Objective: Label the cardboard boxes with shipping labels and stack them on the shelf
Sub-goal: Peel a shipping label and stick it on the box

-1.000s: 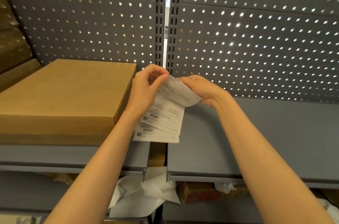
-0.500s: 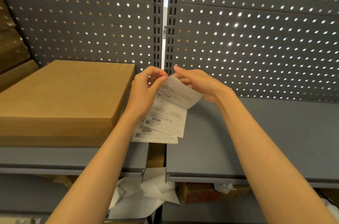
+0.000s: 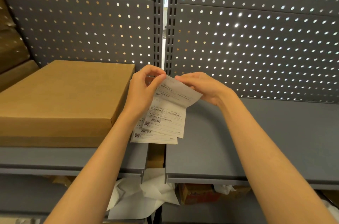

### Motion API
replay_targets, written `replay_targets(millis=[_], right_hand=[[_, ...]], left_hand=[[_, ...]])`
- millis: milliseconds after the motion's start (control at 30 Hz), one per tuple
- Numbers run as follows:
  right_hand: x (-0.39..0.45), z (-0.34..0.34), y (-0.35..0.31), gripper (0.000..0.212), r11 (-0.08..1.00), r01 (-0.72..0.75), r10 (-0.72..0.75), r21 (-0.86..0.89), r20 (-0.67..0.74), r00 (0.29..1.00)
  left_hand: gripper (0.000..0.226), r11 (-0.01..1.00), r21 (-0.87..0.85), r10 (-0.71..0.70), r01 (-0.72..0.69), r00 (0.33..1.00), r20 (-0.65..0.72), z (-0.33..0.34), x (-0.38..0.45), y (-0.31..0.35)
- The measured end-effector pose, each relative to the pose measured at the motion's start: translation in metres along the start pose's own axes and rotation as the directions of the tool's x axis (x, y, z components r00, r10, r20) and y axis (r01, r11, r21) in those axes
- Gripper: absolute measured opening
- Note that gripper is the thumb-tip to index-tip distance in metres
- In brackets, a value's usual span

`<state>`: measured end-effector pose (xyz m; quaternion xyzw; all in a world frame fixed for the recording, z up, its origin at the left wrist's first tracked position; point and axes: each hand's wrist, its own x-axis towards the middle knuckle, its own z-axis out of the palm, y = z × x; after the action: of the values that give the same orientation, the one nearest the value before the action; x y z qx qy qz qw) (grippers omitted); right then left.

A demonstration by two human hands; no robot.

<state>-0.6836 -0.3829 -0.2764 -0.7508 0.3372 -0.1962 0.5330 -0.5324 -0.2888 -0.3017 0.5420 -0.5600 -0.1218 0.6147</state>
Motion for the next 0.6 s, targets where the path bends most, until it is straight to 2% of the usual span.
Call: replay_targets(millis=[267,467,600], right_hand=[[0.004,-0.002,0.009,0.038,1.000,-0.017,0.016,-0.019,-0.062,0.998],[0.007,-0.005,0.018,0.019,0.998,-0.060,0.058,-0.011,-0.089,0.994],[0.007,-0.007,0.024,0.022,0.997,-0.071,0.073,0.018,-0.114,0.991]], left_hand=[[0.014,1.000,-0.007,0.014,-0.014,1.000,0.004,-0.002,0.000,0.004],[0.009,1.000,-0.011,0.019,-0.020,1.000,-0.018,-0.004,-0.002,0.002],[0.015,0.999,-0.045,0.024,-0.027,0.998,-0.064,-0.007,0.001,0.005]])
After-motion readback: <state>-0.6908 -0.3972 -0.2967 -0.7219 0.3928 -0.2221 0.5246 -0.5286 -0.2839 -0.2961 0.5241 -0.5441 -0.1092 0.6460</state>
